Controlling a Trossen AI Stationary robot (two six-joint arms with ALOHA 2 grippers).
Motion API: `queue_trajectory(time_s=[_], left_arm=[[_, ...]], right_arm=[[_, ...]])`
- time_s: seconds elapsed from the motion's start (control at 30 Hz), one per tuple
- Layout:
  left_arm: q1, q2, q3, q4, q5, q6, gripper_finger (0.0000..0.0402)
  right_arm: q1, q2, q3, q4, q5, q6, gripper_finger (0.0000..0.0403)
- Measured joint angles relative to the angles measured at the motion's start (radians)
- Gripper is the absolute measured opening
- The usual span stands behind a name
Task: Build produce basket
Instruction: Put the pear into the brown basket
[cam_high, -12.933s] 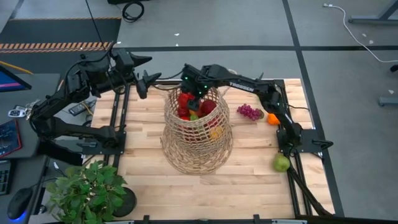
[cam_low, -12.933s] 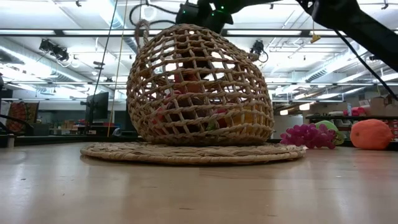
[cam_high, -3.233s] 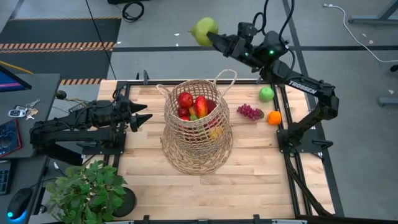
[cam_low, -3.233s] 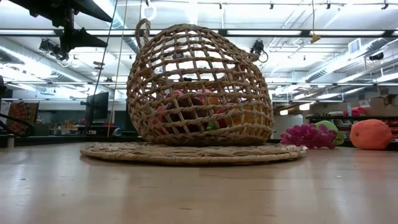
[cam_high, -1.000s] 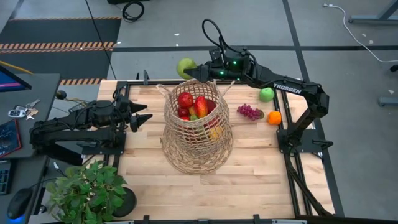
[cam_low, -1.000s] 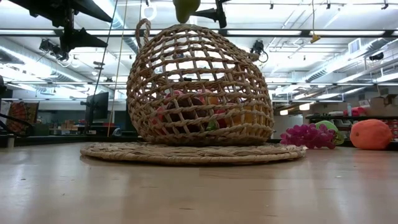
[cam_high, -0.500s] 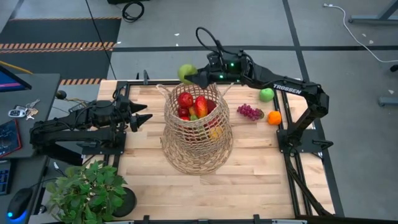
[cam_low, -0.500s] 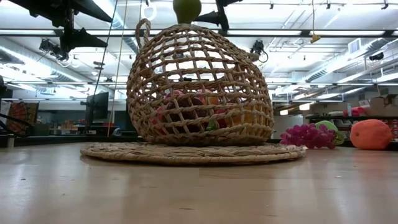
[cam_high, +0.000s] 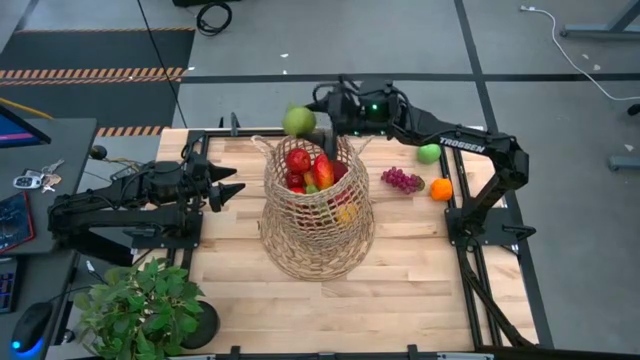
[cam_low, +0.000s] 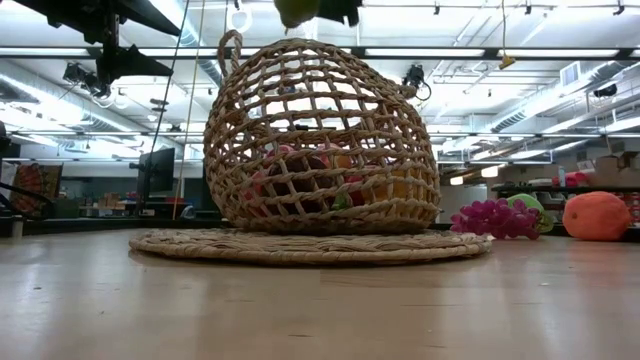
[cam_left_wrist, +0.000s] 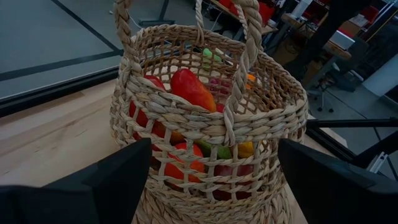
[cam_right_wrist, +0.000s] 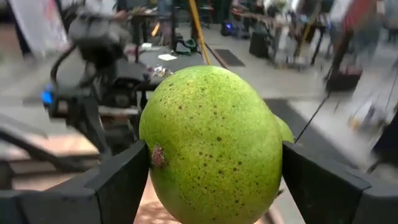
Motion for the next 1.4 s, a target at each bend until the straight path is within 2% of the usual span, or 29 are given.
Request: queue_trajectory(time_s=[0.2,0.3,0.43,0.57,0.8,0.93,1.07,1.17,1.27,1.4], left_arm=[[0.000,0.000,0.000,0.000,0.000,0.000,0.0357],[0.000,0.000,0.000,0.000,0.000,0.000,0.0357],[0.000,0.000,0.000,0.000,0.000,0.000,0.0357],[0.000,0.000,0.000,0.000,0.000,0.000,0.0357],[0.000,0.000,0.000,0.000,0.000,0.000,0.0357],[0.000,0.000,0.000,0.000,0.000,0.000,0.0357],[0.000,0.000,0.000,0.000,0.000,0.000,0.0357],[0.000,0.000,0.000,0.000,0.000,0.000,0.0357],[0.000,0.000,0.000,0.000,0.000,0.000,0.0357],[0.000,0.000,0.000,0.000,0.000,0.000,0.0357]], right_arm=[[0.057,-0.001,0.000,-0.027,0.051,-0.388,0.0348],[0.089,-0.001,0.000,-0.047,0.169,-0.586,0.0348],[0.120,-0.001,0.000,-0.044,0.350,-0.751,0.0348],[0.142,-0.001,0.000,-0.044,0.469,-0.851,0.0348],[0.147,-0.001,0.000,-0.044,0.480,-0.820,0.0348],[0.147,-0.001,0.000,-0.042,0.480,-0.714,0.0348],[0.135,-0.001,0.000,-0.042,0.480,-0.501,0.0348],[0.126,-0.001,0.000,-0.043,0.481,-0.225,0.0348],[0.114,-0.001,0.000,-0.060,0.506,0.126,0.0348],[0.078,-0.001,0.000,-0.152,0.524,0.564,0.0348]])
